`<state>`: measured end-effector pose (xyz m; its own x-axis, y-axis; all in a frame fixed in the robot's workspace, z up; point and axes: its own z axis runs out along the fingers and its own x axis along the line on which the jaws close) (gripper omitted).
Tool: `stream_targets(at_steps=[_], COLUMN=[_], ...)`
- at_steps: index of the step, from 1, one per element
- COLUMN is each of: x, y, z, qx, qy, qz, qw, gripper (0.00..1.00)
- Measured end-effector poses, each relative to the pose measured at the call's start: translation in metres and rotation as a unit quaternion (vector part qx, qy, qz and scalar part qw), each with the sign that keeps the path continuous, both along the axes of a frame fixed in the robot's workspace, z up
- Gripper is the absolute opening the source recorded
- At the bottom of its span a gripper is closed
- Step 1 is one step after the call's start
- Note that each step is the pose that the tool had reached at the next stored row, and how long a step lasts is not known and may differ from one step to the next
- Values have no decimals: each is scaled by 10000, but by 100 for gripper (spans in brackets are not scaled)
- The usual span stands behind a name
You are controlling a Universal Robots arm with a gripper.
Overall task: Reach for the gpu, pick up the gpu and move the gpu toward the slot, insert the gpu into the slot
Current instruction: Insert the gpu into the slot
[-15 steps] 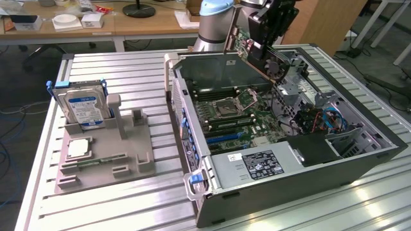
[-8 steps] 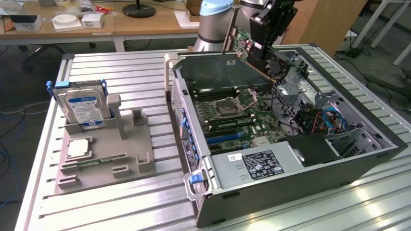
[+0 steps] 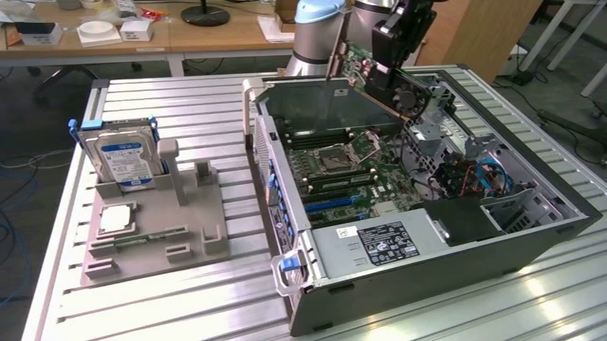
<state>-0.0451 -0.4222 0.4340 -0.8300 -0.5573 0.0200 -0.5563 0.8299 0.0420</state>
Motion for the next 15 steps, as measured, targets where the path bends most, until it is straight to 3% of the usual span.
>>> stream_targets(at_steps=[7,15], x=[0,0], y=[0,-1], z=[0,0], qx=[0,0], qy=[0,0], qz=[362,763], qw=[9993,9971], gripper=[26,26])
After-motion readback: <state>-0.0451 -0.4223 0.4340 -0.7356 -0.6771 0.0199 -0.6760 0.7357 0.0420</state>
